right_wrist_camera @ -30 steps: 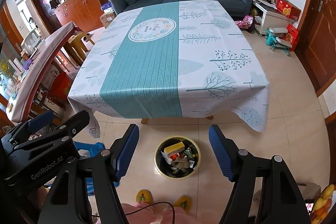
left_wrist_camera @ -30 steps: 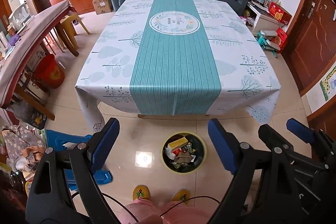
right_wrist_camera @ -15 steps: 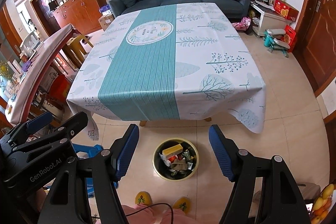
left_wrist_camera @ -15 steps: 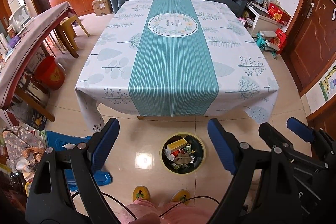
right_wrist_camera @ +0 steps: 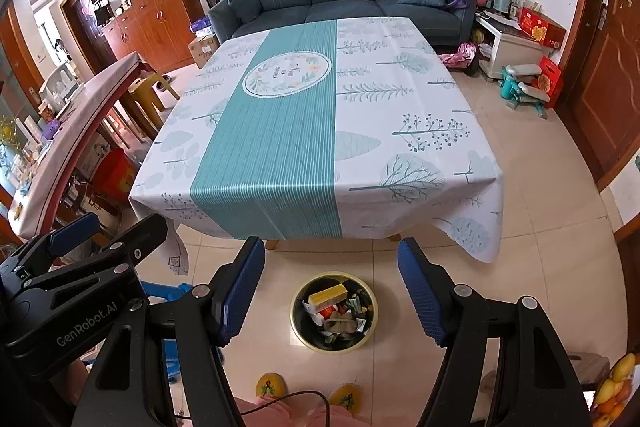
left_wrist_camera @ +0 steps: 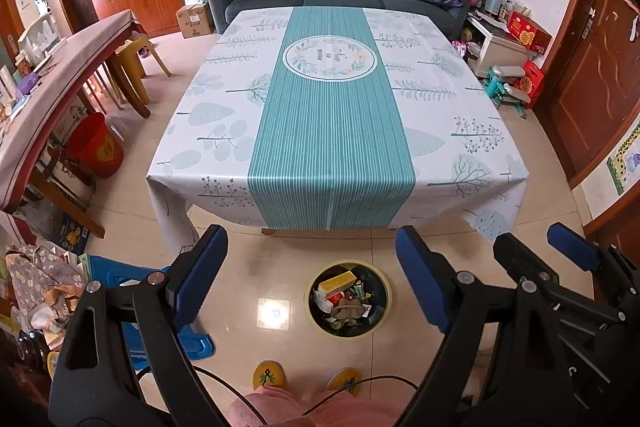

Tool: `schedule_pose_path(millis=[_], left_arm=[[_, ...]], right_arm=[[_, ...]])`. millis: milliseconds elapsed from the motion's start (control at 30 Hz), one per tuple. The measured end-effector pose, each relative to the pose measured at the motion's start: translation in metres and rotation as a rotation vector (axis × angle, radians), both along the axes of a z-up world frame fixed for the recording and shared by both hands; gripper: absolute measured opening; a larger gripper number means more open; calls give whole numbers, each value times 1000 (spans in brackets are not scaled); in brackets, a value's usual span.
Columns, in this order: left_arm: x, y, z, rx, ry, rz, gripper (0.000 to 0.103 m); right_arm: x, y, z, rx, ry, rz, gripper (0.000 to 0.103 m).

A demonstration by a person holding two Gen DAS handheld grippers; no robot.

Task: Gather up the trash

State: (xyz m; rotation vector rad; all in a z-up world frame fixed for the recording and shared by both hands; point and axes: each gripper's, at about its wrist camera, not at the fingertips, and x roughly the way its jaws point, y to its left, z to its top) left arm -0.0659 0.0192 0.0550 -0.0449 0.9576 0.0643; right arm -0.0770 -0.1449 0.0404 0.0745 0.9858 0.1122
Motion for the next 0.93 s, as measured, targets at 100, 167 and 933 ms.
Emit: schedule_pose_path(millis=[100,167,933], left_arm=[[-1,1,2,0,-7,-1,83],[-1,1,4,-2,-11,0,83],[0,-2,13,3,-39,2,83]], right_arm=[[0,0,2,-1,-4,-2,70],[0,0,2,0,-5,-3,70],[1,-4,8,-5,-19,-2,70]])
